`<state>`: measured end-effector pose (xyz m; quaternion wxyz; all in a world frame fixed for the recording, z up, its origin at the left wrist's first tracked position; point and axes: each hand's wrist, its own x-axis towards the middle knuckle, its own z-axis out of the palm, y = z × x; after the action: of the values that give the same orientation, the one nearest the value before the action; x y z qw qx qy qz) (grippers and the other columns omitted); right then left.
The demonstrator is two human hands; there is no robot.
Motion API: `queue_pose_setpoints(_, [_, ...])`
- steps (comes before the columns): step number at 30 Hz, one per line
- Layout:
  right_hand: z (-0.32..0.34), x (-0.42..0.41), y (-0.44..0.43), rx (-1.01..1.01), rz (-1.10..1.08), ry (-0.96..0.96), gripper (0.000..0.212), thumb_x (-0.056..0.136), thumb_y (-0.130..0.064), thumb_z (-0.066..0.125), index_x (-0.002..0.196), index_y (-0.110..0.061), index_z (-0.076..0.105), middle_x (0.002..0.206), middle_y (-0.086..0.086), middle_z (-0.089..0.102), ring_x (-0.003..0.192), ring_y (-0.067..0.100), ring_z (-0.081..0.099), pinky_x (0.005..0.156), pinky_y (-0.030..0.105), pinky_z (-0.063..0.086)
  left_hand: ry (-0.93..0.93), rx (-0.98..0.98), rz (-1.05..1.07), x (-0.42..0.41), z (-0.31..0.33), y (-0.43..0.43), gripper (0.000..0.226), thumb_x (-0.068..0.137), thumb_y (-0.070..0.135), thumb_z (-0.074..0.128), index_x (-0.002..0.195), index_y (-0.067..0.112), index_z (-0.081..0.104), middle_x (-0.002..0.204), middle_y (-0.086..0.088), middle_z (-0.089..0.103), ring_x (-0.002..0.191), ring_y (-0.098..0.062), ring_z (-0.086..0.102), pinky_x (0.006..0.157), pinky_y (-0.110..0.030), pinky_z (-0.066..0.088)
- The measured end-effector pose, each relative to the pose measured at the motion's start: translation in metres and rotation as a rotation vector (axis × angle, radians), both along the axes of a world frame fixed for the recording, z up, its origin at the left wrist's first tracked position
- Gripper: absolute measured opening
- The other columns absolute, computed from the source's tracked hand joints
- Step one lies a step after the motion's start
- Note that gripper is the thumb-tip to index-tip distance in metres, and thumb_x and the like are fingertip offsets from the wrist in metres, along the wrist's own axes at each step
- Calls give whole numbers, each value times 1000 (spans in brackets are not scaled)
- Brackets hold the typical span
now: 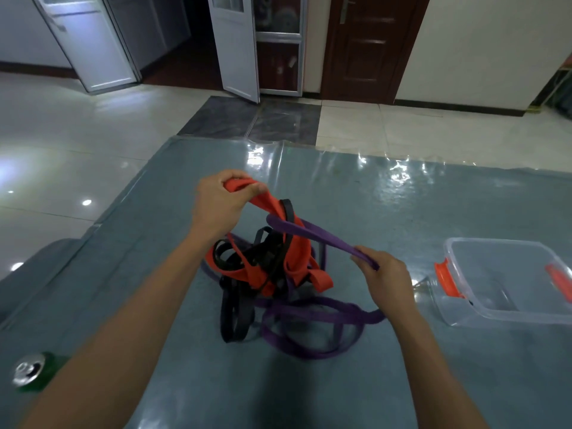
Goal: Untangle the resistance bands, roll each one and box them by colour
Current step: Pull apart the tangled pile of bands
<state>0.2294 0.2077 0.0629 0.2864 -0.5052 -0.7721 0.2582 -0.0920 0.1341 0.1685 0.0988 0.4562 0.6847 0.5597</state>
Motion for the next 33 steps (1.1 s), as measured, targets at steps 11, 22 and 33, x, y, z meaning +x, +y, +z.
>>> queue_pose_setpoints(11, [-10, -54, -23, -244, 377, -110, 78, 69, -24, 88, 139, -31, 57, 121, -5, 69, 114, 18, 64, 88, 6, 40, -11, -81, -70, 22, -6, 3, 19, 80, 37, 84, 83, 19, 78, 64, 16, 68, 56, 0, 61, 61, -22, 48])
queue_pose_setpoints(22, [-20, -53, -18, -363, 146, -184, 43, 75, -48, 81, 114, -35, 71, 90, -8, 75, 87, 16, 70, 75, 32, 54, -206, 113, -113, 13, 21, 5, 18, 77, 36, 84, 90, 28, 75, 82, 15, 75, 77, -1, 70, 69, -13, 52])
queue_pose_setpoints(33, [-26, -46, -21, -153, -85, -110, 20, 77, -21, 79, 96, -19, 73, 79, 0, 73, 73, 21, 65, 65, 32, 50, -160, -130, 62, -39, -79, -64, 5, 89, 25, 77, 88, 27, 73, 80, 15, 73, 77, 0, 65, 74, -11, 48])
